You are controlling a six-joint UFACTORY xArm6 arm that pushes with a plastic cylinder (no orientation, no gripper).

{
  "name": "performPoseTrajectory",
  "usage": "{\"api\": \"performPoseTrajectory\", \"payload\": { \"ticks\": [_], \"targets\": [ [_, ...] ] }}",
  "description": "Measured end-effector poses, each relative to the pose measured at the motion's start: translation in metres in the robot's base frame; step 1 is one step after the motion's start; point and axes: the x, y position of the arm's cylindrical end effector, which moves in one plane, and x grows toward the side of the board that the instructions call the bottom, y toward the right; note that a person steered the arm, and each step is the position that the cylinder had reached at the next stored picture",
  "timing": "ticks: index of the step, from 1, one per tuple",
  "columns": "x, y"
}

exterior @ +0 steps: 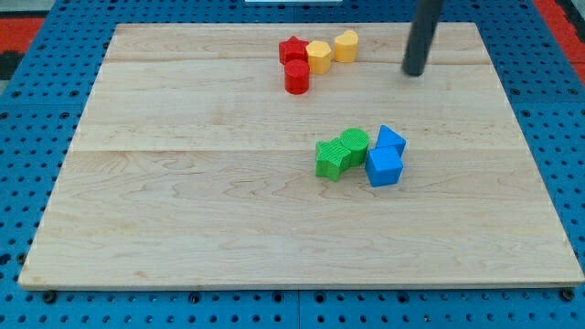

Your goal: Move the red circle diagonal to the bottom left of the yellow hexagon

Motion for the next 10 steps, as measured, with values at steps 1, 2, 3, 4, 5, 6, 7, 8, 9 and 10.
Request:
{"api": "performPoseTrajectory", "payload": {
  "ticks": [1,2,3,4,5,6,7,8,9,10],
  "targets": [
    [-0.038,-0.029],
    [-0.049,-0.095],
    [-0.039,-0.154],
    [-0.021,-0.183],
    [-0.003,-0.190],
    [0.004,-0.186],
    [0.022,-0.141],
    [0.027,-0.149],
    [0.006,-0.185],
    [-0.001,-0.190]
  ]
}}
